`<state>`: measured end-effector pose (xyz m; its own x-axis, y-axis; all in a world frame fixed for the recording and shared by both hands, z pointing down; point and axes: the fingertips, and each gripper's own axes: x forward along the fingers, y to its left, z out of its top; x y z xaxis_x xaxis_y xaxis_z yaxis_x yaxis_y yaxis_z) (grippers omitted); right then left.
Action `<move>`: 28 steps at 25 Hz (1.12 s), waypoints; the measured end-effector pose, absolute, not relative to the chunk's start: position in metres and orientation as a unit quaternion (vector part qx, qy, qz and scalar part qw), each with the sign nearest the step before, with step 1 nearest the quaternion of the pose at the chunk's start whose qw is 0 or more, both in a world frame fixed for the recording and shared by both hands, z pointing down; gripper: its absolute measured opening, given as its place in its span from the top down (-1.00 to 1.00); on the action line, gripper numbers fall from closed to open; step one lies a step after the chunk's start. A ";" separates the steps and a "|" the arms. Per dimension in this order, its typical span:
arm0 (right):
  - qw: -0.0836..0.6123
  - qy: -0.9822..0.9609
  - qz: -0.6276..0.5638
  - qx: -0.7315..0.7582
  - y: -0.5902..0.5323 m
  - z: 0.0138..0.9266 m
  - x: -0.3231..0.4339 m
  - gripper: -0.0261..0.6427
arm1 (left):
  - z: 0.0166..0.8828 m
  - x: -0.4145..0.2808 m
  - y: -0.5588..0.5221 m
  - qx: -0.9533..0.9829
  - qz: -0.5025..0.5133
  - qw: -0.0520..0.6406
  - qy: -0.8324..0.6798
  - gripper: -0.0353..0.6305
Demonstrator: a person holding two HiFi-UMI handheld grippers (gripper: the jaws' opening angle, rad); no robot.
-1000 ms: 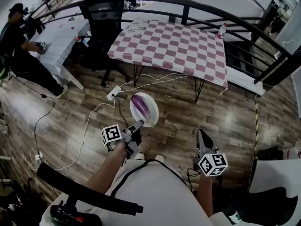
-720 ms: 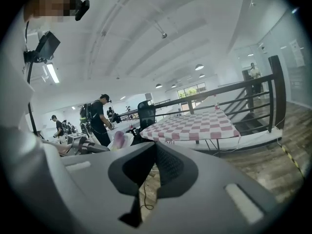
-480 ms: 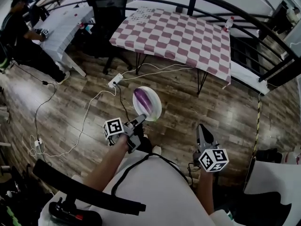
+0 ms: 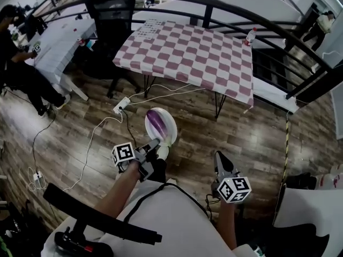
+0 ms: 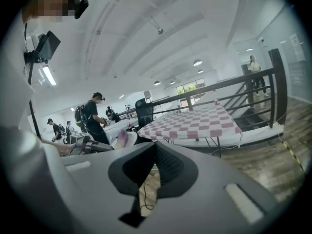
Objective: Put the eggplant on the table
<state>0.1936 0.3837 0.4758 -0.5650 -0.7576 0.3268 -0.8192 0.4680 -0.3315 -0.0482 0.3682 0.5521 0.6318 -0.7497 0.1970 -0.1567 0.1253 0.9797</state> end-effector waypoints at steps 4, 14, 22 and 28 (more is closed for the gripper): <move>0.069 -0.852 0.226 0.467 0.348 0.467 0.189 0.90 | 0.543 -0.046 0.322 0.634 -0.217 0.654 -0.352 0.80; 0.064 -0.839 0.221 0.493 0.255 0.453 0.162 0.90 | 0.529 -0.055 0.210 0.658 -0.190 0.656 -0.317 0.80; 0.072 -0.827 0.224 0.510 0.201 0.452 0.140 0.90 | 0.534 -0.076 0.144 0.657 -0.184 0.666 -0.303 0.80; 0.081 -0.826 0.222 0.512 0.162 0.456 0.120 0.90 | 0.542 -0.100 0.105 0.652 -0.184 0.668 -0.306 0.80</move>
<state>0.1200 0.1622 0.4561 -0.4627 -0.8094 0.3615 -0.8815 0.3771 -0.2840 -0.1004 0.1050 0.5420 0.7444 -0.6458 0.1696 -0.1538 0.0812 0.9848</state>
